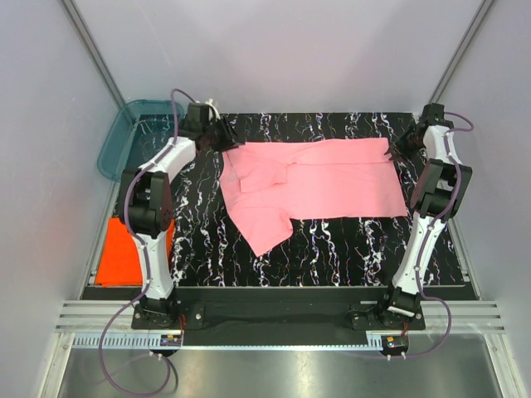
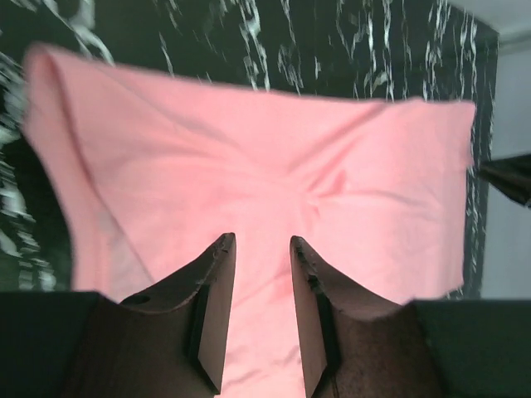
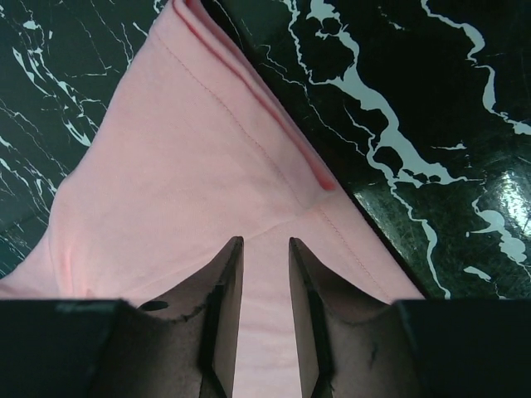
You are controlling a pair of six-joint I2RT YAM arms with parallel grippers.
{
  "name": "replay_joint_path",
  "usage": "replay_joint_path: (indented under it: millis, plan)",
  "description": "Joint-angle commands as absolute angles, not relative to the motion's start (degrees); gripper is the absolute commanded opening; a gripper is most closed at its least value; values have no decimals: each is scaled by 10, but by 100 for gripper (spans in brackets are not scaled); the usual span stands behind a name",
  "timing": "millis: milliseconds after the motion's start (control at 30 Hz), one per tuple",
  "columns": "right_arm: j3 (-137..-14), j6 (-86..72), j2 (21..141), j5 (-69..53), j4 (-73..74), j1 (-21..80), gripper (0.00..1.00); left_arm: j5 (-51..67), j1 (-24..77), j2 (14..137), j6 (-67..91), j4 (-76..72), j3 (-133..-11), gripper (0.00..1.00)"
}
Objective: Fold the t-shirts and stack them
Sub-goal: Fold the tshirt
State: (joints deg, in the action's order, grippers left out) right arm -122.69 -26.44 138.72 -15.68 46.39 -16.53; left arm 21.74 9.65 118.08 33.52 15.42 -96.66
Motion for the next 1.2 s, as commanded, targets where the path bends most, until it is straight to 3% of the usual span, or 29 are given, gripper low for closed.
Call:
replay_joint_path:
  millis: [0,900,1000,1167]
  plan:
    - [-1237,-280,1390,-155,454,-170,35,287,119,1191,393,105,-914,37]
    - [-1234,-283,1435,-157,429,-195,34,301,131,1279,443,117,-932,36]
    - [-1239,-283,1440,-157,429,-197,28,296,128,1279,443,120,-927,36]
    - [-1251,-282,1444,-152,430,-201,2,290,126,1280,440,127,-919,35]
